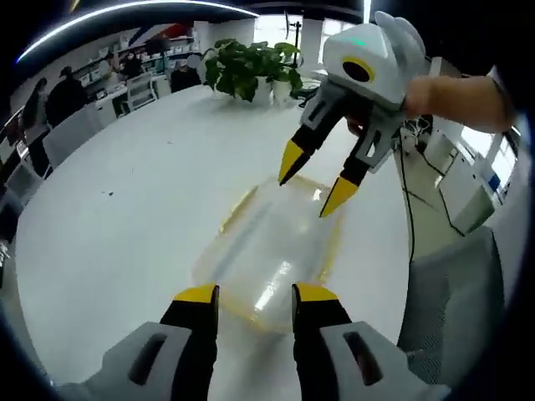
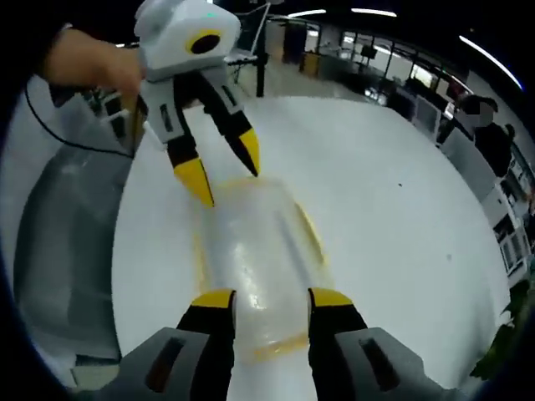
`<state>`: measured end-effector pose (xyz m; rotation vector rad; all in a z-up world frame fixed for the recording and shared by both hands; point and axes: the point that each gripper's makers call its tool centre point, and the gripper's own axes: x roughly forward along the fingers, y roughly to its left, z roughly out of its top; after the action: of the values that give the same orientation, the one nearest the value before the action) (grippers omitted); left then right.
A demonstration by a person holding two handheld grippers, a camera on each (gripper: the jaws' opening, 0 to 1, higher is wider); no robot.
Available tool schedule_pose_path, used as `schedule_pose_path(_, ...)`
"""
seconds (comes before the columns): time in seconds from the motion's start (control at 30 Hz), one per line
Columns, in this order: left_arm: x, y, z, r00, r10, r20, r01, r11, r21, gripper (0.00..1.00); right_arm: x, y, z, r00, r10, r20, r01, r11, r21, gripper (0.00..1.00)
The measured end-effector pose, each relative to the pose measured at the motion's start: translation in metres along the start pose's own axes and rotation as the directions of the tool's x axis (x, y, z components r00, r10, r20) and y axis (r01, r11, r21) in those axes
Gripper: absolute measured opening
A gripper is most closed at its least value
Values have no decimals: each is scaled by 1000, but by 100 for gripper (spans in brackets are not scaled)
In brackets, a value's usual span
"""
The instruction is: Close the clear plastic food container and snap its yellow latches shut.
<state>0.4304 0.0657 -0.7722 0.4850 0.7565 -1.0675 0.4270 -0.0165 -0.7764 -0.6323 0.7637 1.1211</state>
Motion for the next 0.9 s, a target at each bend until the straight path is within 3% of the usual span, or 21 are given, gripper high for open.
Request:
schedule_pose_path(0.27, 6, -4, 11, 998, -50, 30, 45, 991, 129, 31, 3, -4, 4, 1000, 18, 9, -17, 999, -27, 32)
schedule_pose_path(0.9, 20, -8, 17, 996, -94, 4, 92, 977, 190, 31, 11, -3, 14, 999, 47, 13, -46, 997, -68, 32)
